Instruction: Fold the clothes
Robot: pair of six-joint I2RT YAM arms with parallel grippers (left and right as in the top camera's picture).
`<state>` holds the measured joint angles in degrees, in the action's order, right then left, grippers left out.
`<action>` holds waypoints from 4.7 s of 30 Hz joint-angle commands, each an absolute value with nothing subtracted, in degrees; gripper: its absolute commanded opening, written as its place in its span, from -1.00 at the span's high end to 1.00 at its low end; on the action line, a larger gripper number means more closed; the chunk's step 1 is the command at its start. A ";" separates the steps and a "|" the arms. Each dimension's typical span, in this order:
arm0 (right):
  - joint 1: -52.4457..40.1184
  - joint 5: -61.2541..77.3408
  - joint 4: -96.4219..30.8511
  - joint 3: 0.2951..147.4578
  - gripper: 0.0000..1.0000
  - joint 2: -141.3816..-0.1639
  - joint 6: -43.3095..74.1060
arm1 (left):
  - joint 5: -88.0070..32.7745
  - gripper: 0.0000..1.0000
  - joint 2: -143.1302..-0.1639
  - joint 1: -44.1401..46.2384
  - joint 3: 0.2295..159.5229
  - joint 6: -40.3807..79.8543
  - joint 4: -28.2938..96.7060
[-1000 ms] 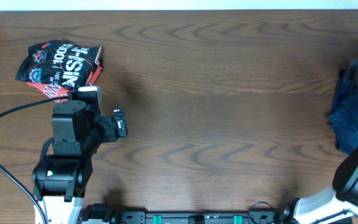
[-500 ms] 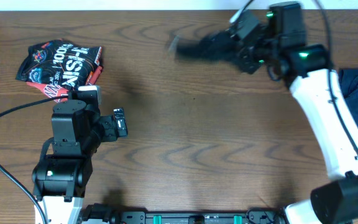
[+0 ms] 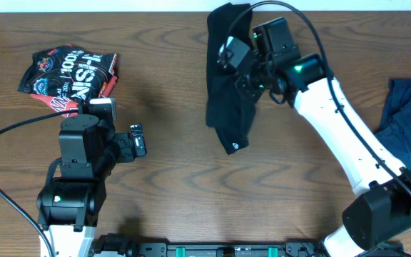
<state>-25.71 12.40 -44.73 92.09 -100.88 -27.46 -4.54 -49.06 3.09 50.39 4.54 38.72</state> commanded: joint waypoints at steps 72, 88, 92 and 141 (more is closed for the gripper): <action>-17.04 -14.79 -46.11 92.25 -0.70 -97.82 4.69 | -22.11 0.14 -96.53 17.87 51.57 26.92 4.47; -16.75 -14.79 -46.13 92.25 -0.68 -97.82 4.67 | -22.02 0.12 -91.70 17.80 51.57 26.87 8.14; -16.78 -14.76 -46.13 92.25 -0.67 -97.82 4.71 | -21.43 0.12 -89.27 17.82 51.57 26.89 7.46; -24.97 25.50 -50.02 92.03 -0.60 -114.72 -10.37 | -19.16 0.88 -37.01 12.38 51.62 19.77 7.92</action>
<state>-22.44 17.82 -49.78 92.07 -112.33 -5.72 -21.02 -37.45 12.58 50.70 20.71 11.27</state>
